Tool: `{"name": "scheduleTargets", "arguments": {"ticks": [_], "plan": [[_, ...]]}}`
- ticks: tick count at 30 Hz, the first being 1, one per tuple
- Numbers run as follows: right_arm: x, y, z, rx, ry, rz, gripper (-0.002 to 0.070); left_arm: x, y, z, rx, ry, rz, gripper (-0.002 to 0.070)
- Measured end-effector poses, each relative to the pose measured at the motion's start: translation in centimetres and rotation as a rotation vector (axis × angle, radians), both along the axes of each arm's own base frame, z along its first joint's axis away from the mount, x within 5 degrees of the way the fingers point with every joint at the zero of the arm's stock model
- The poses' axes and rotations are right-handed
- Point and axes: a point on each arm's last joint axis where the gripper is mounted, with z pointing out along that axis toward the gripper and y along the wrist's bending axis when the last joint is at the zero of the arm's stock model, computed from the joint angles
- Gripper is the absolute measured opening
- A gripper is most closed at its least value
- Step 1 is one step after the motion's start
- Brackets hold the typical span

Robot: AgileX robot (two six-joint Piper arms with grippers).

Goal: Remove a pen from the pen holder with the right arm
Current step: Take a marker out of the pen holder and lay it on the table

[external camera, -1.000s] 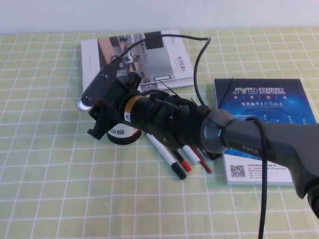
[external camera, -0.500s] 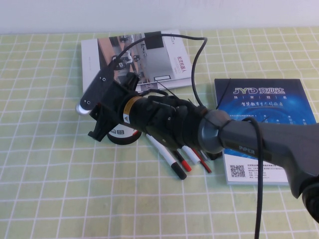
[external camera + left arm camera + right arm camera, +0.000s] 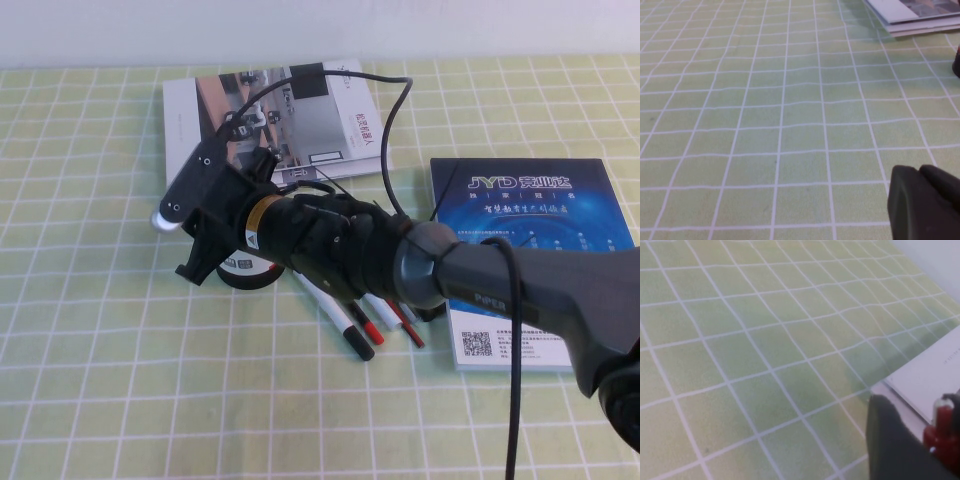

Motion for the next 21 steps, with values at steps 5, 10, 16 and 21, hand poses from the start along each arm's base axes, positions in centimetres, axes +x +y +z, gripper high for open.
{"name": "scheduleTargets", "arguments": {"ticks": [5, 10, 16, 21], "plan": [[0.0, 0.0, 0.1, 0.002, -0.001, 0.0, 0.0092, 0.0, 0.0, 0.0, 0.0, 0.0, 0.0, -0.0005], [0.0, 0.1, 0.2, -0.004, -0.013, 0.005, 0.0043, 0.0, 0.0, 0.0, 0.0, 0.0, 0.0, -0.0005], [0.0, -0.1, 0.5, -0.011, -0.014, 0.003, 0.0035, 0.0, 0.0, 0.0, 0.0, 0.0, 0.0, -0.0005], [-0.2, -0.3, 1.5, -0.021, -0.011, -0.006, 0.0034, 0.0, 0.0, 0.0, 0.0, 0.0, 0.0, -0.0005]]}}
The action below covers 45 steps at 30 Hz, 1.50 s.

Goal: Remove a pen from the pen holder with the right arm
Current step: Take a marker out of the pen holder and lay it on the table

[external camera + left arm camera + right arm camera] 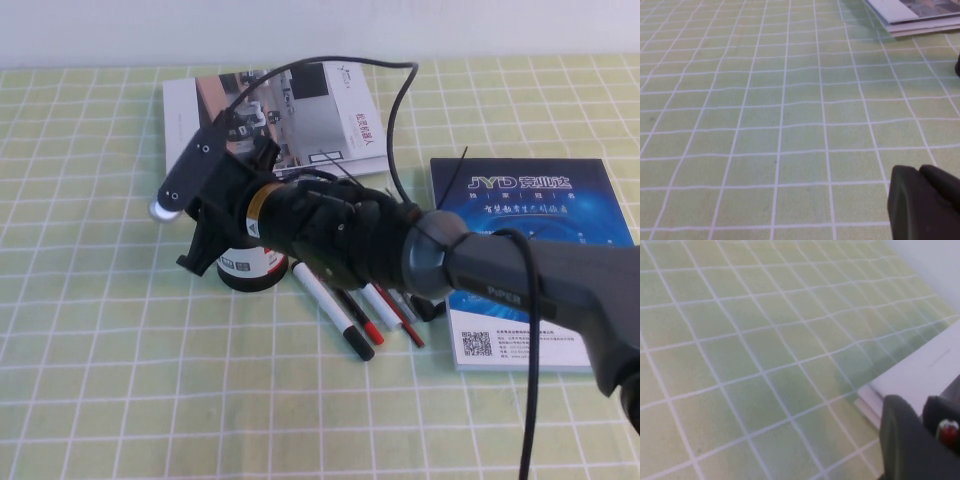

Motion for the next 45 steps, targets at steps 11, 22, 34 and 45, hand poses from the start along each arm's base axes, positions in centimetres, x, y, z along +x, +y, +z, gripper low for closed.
{"name": "scheduleTargets", "arguments": {"ticks": [11, 22, 34, 45], "plan": [[-0.7, -0.9, 4.6, 0.072, -0.025, -0.017, 0.0034, 0.0, 0.0, 0.0, 0.0, 0.0, 0.0, -0.0005], [-2.6, -3.2, 11.4, 0.162, -0.027, -0.053, 0.0034, 0.0, 0.0, 0.0, 0.0, 0.0, 0.0, -0.0005], [-1.0, -9.7, 13.6, 0.099, 0.221, -0.256, 0.0034, 0.0, 0.0, 0.0, 0.0, 0.0, 0.0, -0.0005], [0.1, -13.7, 10.5, -0.062, 0.565, -0.439, 0.0034, 0.0, 0.0, 0.0, 0.0, 0.0, 0.0, -0.0005]]}}
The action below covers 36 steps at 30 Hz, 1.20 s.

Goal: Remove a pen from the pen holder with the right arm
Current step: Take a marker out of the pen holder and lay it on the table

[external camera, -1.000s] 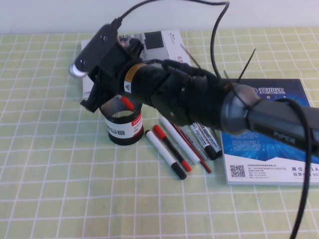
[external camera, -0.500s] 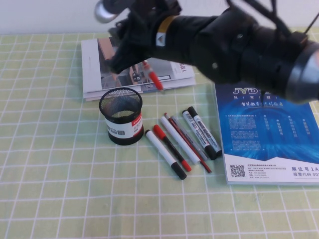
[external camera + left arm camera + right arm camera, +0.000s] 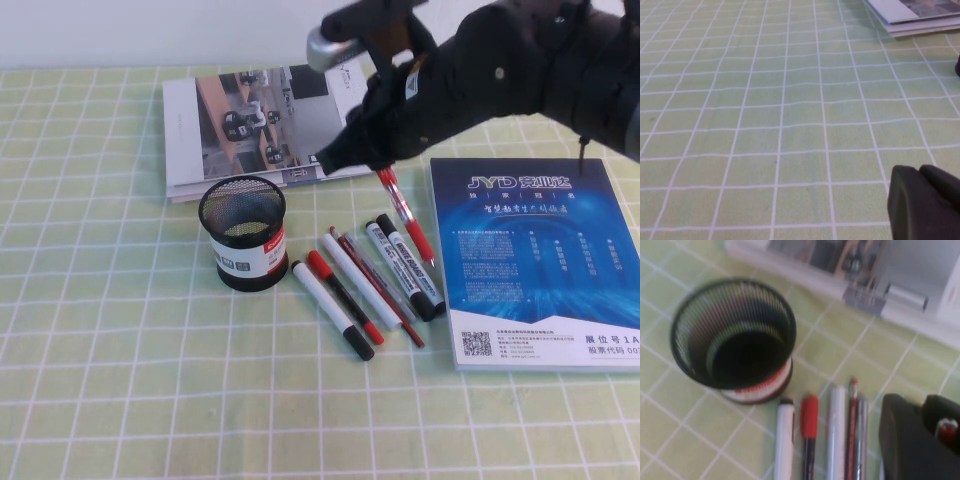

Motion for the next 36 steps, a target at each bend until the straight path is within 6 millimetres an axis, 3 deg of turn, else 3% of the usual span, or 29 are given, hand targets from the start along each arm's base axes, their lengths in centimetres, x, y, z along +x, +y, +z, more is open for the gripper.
{"name": "scheduleTargets", "arguments": {"ticks": [16, 36], "plan": [[3.3, 2.1, -10.0, -0.019, 0.205, -0.021, 0.0034, 0.0, 0.0, 0.0, 0.0, 0.0, 0.0, -0.0005], [4.5, 3.0, -12.3, 0.065, 0.177, -0.021, 0.0034, 0.0, 0.0, 0.0, 0.0, 0.0, 0.0, -0.0005]]}}
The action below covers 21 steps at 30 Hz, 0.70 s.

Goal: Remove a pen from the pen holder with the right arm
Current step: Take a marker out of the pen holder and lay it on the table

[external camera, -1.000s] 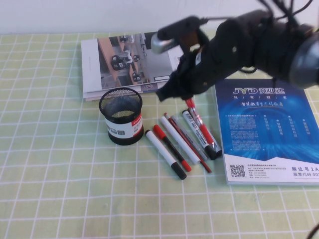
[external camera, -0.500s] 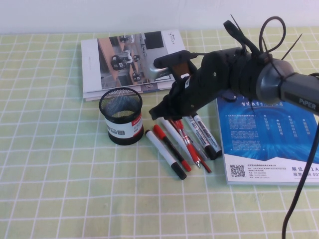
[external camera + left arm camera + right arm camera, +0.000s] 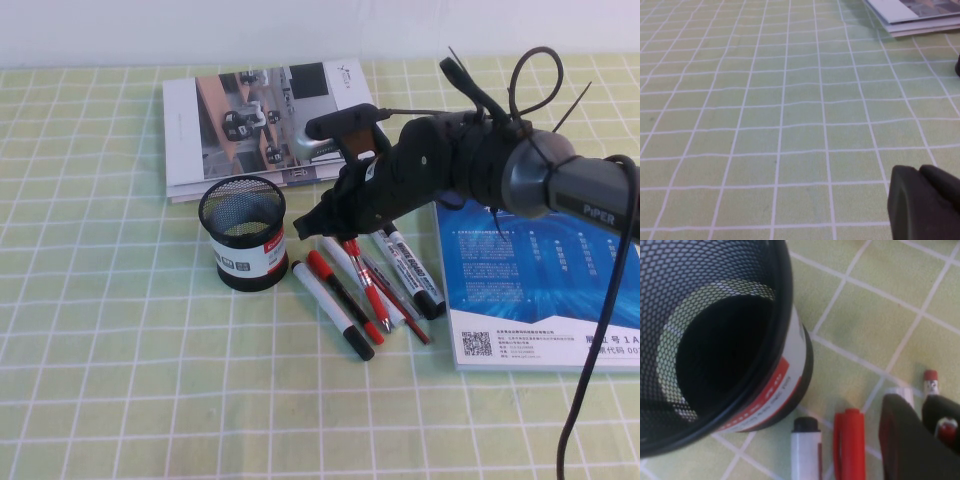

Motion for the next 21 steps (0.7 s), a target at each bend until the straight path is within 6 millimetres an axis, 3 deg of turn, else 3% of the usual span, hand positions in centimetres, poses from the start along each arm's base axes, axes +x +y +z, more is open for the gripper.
{"name": "scheduleTargets", "arguments": {"ticks": [16, 21], "plan": [[0.03, 0.14, -0.34, 0.016, 0.015, -0.01, 0.0041, 0.0, 0.0, 0.0, 0.0, 0.0, 0.0, -0.0005], [0.04, 0.16, -0.44, 0.017, 0.018, -0.01, 0.0125, 0.0, 0.0, 0.0, 0.0, 0.0, 0.0, -0.0005]]}}
